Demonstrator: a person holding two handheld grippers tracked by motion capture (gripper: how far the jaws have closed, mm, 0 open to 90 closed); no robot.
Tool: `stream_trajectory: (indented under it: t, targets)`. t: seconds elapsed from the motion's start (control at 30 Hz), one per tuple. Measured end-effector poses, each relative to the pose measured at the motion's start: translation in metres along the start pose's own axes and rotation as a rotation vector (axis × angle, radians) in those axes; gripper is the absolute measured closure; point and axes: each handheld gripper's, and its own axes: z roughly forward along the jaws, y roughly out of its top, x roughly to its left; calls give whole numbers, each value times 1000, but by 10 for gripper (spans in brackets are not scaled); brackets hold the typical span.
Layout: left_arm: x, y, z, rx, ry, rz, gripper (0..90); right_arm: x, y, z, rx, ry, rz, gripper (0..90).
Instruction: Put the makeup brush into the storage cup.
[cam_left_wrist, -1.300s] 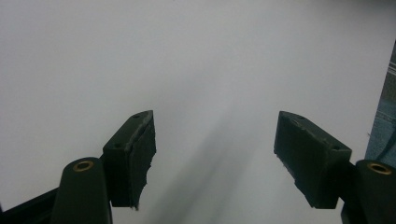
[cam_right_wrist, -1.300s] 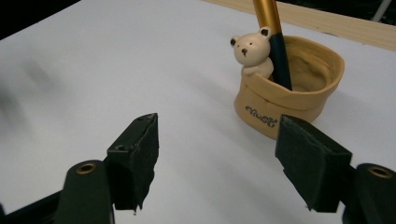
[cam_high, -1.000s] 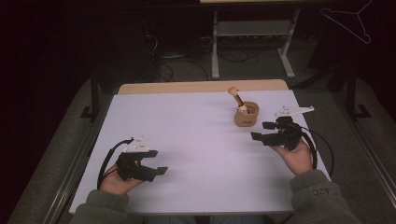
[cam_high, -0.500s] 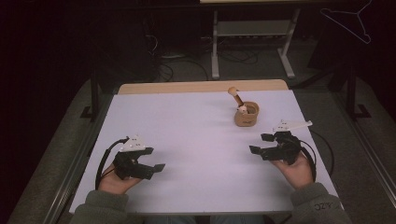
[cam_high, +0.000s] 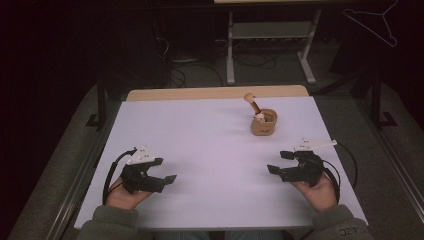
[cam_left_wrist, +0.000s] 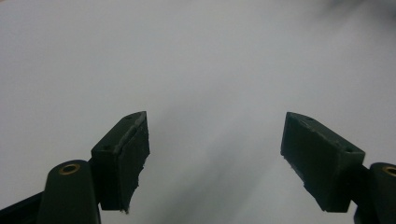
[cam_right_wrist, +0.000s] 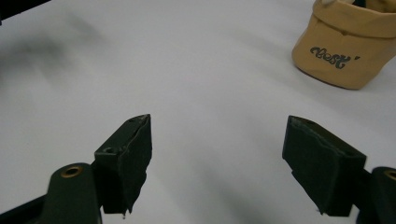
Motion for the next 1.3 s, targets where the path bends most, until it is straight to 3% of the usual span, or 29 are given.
stream_trajectory:
  t: [0.23,0.47,0.73,1.3]
  targets:
    - [-1,-4,2,-6,-1,-24,224,2,-6,-2,-8,2,1,219]
    - [0,-8,3,-3,2,-6,217,3,-13,-3,-6,8,12,207]
    - [1,-11,6,7,-4,-23,195,7,-18,-7,-8,8,8,179]
    - [1,-13,11,21,-7,-16,164,10,-19,-9,-26,-6,-8,141]
